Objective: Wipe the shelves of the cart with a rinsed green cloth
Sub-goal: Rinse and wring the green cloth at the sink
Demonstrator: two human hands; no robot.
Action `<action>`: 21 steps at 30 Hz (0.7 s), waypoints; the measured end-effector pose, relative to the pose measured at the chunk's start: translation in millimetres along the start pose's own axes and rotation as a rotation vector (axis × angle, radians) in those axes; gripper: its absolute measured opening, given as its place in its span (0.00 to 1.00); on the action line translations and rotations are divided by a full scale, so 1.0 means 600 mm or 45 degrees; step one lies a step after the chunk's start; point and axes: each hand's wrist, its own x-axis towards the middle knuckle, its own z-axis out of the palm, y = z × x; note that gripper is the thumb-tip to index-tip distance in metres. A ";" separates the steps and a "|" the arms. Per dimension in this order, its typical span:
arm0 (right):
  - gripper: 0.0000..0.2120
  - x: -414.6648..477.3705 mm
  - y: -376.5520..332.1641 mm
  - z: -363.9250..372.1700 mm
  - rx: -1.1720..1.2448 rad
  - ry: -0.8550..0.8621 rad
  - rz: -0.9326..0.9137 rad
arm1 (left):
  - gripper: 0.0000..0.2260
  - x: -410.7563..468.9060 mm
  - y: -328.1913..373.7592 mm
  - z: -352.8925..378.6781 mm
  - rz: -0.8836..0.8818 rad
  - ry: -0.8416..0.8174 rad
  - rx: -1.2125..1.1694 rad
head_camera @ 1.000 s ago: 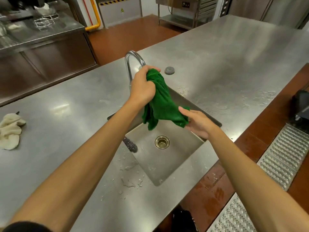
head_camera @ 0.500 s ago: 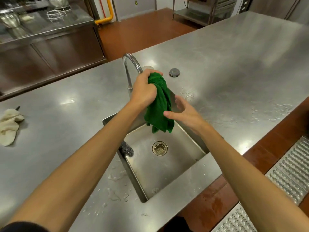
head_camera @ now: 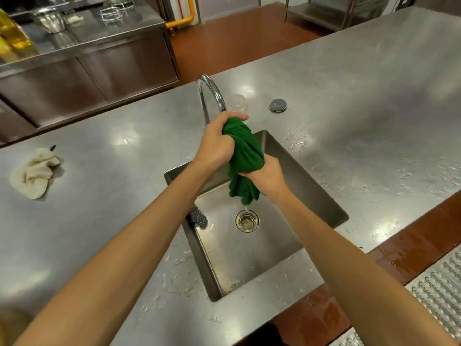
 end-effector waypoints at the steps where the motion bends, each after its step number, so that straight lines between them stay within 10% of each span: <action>1: 0.11 0.000 0.001 0.002 0.020 0.017 0.026 | 0.28 0.001 -0.007 -0.007 -0.020 0.007 -0.015; 9: 0.04 -0.002 -0.011 -0.001 0.159 0.040 0.098 | 0.22 -0.019 -0.038 -0.067 -0.369 -0.198 0.226; 13: 0.10 0.007 -0.022 -0.017 -0.044 -0.016 0.024 | 0.38 -0.027 -0.060 -0.087 -0.431 -0.480 0.654; 21: 0.16 -0.004 -0.047 -0.005 0.288 -0.051 0.123 | 0.62 -0.028 -0.123 -0.008 -0.231 -0.457 0.072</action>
